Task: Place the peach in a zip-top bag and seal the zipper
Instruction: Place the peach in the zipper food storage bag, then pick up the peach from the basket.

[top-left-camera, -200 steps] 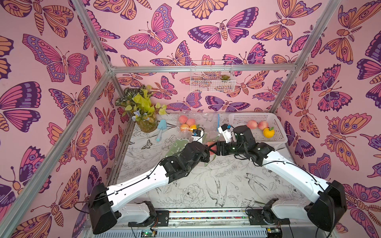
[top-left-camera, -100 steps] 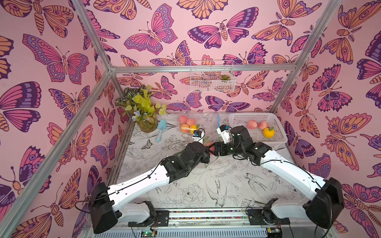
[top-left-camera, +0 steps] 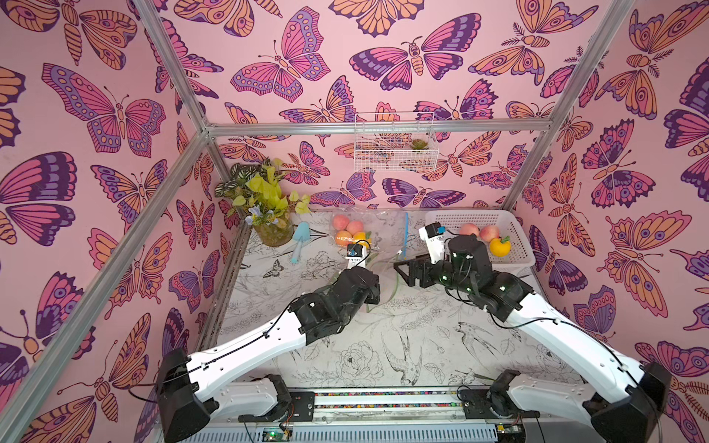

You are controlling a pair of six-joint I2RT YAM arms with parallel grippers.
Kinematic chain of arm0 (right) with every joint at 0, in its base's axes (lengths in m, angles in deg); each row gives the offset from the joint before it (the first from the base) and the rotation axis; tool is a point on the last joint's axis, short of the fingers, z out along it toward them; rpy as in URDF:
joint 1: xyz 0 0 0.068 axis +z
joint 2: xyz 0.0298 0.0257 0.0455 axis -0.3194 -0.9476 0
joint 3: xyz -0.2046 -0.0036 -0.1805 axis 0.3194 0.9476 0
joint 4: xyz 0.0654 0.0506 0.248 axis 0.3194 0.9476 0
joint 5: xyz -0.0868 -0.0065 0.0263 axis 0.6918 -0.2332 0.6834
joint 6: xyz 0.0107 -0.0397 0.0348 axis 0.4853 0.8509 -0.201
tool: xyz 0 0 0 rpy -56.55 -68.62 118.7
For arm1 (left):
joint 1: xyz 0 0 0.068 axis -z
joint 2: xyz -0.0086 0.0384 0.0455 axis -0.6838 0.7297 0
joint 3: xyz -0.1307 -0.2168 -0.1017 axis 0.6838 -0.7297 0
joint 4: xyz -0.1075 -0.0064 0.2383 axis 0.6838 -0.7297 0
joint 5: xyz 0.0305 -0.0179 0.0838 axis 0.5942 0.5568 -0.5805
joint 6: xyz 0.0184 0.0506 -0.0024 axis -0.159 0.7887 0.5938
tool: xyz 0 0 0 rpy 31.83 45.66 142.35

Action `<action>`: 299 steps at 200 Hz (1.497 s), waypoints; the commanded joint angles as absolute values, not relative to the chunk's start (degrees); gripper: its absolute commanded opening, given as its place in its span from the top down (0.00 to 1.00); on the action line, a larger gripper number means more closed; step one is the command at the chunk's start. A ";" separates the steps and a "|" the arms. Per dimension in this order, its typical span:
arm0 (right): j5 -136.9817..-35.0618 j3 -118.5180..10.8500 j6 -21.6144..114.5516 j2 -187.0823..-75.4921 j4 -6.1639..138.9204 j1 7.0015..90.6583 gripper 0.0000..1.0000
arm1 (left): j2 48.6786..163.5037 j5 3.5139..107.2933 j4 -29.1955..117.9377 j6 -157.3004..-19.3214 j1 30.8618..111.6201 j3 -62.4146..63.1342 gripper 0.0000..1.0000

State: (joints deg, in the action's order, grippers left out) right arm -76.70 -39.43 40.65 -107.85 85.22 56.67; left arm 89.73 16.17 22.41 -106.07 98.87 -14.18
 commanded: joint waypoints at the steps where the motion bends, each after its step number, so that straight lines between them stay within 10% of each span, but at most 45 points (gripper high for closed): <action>1: -55.86 -39.89 42.48 -106.73 89.09 56.68 0.09 | 87.48 11.93 17.58 -105.81 98.51 -13.69 1.00; 38: -46.03 -41.55 42.81 -108.60 92.72 50.36 0.09 | 85.19 11.03 13.87 -106.22 98.51 -13.20 1.00; 129: -67.12 -48.36 47.17 -127.16 89.26 25.18 0.08 | 83.09 11.13 7.85 -104.41 98.50 -12.54 1.00; 299: -64.30 -84.60 52.32 -169.29 101.69 16.43 0.07 | 82.56 14.70 11.68 -103.94 98.48 -15.01 1.00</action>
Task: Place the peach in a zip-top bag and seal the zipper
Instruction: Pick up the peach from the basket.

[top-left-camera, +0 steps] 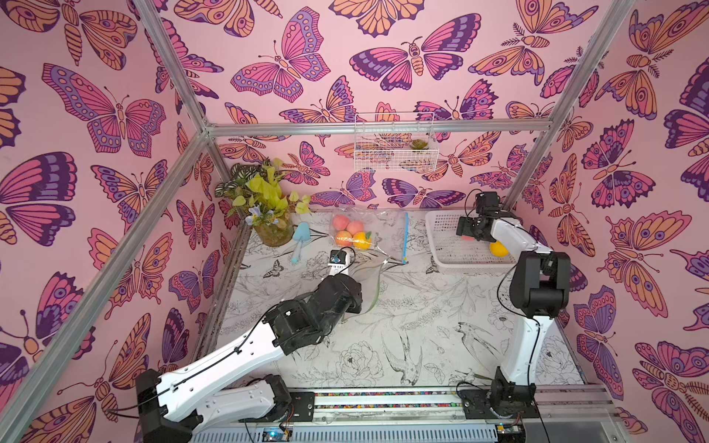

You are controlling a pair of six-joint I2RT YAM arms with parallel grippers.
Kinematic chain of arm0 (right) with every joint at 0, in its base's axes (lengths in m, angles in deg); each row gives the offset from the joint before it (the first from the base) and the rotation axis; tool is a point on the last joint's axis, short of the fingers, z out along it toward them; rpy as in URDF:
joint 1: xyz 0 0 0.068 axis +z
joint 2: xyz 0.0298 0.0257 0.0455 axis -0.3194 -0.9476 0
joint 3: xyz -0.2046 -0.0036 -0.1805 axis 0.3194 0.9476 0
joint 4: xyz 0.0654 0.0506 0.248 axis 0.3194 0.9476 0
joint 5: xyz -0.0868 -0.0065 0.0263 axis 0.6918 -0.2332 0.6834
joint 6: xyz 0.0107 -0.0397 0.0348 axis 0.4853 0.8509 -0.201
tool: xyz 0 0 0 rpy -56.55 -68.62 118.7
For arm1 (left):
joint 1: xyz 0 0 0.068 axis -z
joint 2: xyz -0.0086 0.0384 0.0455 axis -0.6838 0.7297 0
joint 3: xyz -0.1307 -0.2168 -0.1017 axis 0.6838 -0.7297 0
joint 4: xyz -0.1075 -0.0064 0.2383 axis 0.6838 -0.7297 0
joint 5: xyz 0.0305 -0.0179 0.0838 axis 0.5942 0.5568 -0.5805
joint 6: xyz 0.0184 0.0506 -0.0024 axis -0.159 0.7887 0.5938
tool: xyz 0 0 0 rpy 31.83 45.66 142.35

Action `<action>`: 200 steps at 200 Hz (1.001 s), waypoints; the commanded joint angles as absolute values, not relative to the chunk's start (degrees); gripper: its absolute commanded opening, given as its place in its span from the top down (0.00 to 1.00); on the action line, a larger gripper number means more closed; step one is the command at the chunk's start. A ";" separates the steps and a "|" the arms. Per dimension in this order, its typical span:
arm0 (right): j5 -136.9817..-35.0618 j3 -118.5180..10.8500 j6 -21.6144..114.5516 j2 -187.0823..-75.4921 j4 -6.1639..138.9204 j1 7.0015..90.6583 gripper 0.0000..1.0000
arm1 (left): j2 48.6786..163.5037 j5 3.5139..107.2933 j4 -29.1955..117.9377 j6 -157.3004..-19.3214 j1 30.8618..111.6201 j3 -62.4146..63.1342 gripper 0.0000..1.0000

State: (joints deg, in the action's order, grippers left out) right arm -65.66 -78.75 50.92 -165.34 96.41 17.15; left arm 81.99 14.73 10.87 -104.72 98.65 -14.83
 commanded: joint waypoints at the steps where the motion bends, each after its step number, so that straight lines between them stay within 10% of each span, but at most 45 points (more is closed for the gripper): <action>1: -64.33 -84.81 52.33 -169.40 101.78 16.43 0.07 | 82.58 14.70 11.74 -103.95 98.45 -15.00 1.00; 108: -66.80 -104.57 51.21 -184.57 109.96 15.16 0.11 | 84.09 14.35 12.53 -103.18 98.43 -13.96 1.00; 200: -70.85 -92.90 49.46 -175.05 101.88 14.85 0.38 | 85.06 14.45 12.93 -102.94 98.34 -13.42 1.00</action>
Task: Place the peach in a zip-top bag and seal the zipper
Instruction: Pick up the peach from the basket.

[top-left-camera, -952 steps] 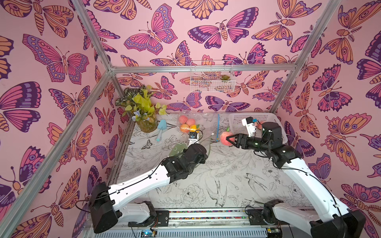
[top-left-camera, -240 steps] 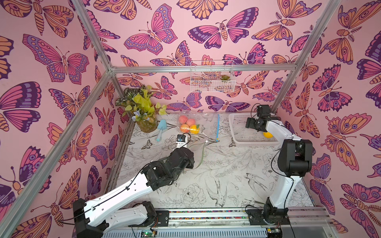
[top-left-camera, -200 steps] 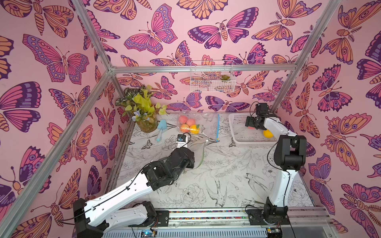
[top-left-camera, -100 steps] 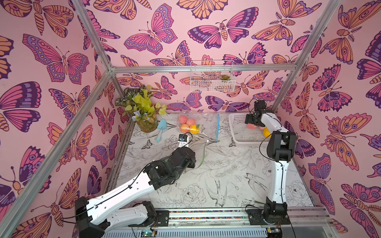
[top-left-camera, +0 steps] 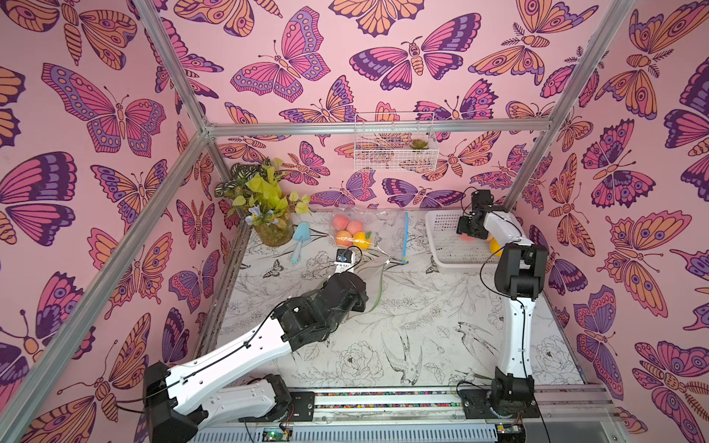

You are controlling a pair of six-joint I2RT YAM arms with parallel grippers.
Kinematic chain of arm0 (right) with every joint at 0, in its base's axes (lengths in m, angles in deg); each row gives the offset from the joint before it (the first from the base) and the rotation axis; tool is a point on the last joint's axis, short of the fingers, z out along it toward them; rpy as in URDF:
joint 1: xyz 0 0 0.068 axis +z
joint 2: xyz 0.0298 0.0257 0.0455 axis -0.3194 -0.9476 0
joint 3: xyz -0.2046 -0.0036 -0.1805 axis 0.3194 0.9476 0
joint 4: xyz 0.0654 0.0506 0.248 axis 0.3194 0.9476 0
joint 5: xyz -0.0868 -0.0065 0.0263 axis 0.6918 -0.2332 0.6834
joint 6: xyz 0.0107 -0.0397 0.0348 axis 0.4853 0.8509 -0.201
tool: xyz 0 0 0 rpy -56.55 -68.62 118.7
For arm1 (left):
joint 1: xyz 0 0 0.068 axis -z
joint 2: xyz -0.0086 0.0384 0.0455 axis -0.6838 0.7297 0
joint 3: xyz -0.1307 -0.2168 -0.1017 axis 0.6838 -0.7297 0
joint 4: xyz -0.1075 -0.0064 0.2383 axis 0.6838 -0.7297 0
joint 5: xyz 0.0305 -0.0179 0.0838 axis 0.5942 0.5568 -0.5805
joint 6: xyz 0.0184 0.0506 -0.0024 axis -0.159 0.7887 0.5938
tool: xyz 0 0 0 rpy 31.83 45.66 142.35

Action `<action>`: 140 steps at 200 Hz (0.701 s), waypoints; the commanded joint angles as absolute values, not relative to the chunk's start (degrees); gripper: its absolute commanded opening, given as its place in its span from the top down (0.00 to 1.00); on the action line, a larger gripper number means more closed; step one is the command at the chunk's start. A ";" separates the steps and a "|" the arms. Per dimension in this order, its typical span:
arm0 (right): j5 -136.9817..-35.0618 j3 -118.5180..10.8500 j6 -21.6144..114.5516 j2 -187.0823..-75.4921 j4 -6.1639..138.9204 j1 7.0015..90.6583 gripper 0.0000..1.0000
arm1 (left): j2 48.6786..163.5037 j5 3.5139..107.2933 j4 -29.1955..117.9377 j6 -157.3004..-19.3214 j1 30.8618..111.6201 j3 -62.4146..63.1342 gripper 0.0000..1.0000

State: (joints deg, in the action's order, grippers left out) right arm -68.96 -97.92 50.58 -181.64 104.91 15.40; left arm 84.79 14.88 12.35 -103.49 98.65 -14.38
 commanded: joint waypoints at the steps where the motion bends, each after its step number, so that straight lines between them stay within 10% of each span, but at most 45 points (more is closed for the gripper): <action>1: -70.94 -92.60 49.40 -174.83 101.74 14.85 0.38 | 85.06 14.48 12.93 -102.92 98.34 -13.42 1.00; 140: -95.71 -47.33 43.78 -129.74 83.24 17.85 0.38 | 87.73 24.67 20.91 -104.68 93.70 -16.32 1.00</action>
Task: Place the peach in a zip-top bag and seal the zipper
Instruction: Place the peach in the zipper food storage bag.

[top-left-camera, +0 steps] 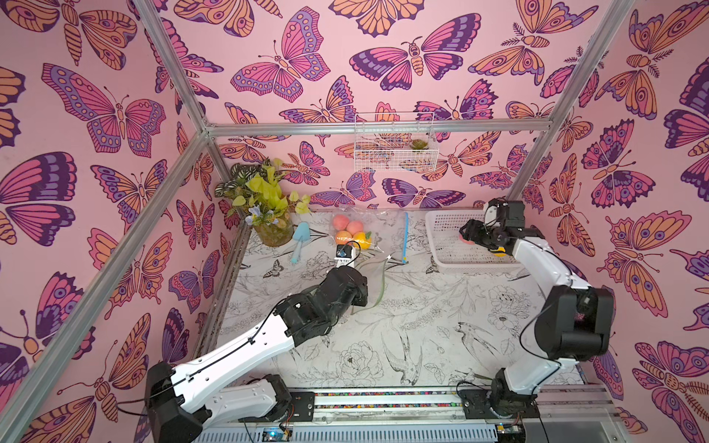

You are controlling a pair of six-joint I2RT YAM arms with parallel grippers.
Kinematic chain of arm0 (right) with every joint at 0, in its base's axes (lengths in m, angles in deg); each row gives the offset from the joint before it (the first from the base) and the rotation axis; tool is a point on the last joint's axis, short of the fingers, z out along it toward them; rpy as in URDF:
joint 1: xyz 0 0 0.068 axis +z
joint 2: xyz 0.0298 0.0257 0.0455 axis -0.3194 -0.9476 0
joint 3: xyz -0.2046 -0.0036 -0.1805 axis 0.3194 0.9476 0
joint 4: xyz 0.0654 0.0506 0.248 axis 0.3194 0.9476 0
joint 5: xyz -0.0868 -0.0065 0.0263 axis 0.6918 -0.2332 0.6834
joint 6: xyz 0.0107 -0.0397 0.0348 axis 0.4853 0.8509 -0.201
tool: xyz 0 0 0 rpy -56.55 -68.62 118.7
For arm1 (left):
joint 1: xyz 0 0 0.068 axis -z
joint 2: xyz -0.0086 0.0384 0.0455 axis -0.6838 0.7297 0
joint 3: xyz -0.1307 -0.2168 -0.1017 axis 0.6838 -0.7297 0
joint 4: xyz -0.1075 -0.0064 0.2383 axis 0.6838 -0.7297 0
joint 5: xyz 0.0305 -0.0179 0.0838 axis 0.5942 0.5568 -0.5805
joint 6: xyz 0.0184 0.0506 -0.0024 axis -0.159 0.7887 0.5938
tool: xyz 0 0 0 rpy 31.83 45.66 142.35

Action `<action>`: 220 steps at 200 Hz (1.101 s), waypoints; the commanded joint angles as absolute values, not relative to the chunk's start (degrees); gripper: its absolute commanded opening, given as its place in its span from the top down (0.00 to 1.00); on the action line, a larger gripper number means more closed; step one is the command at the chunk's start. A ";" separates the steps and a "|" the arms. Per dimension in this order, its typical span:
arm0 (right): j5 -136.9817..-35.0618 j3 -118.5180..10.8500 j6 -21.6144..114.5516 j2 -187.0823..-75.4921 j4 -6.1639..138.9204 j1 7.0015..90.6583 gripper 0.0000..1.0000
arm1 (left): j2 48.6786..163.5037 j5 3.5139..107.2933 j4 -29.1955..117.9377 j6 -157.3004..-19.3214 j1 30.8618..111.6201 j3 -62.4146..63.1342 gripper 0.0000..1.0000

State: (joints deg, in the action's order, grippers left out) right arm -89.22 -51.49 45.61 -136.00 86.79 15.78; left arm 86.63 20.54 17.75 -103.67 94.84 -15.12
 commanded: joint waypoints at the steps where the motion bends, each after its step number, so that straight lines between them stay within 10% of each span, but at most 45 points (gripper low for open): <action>1: -95.85 -47.10 43.71 -129.46 83.24 17.98 0.38 | 87.76 24.74 20.92 -104.71 93.69 -16.32 1.00; 87: -105.36 -37.81 42.48 -110.54 81.39 35.03 0.36 | 91.38 25.56 23.70 -109.63 93.15 -15.35 1.00; 220: -107.59 -37.99 40.58 -117.34 76.49 53.18 0.36 | 91.80 28.38 26.48 -110.20 93.07 -13.42 1.00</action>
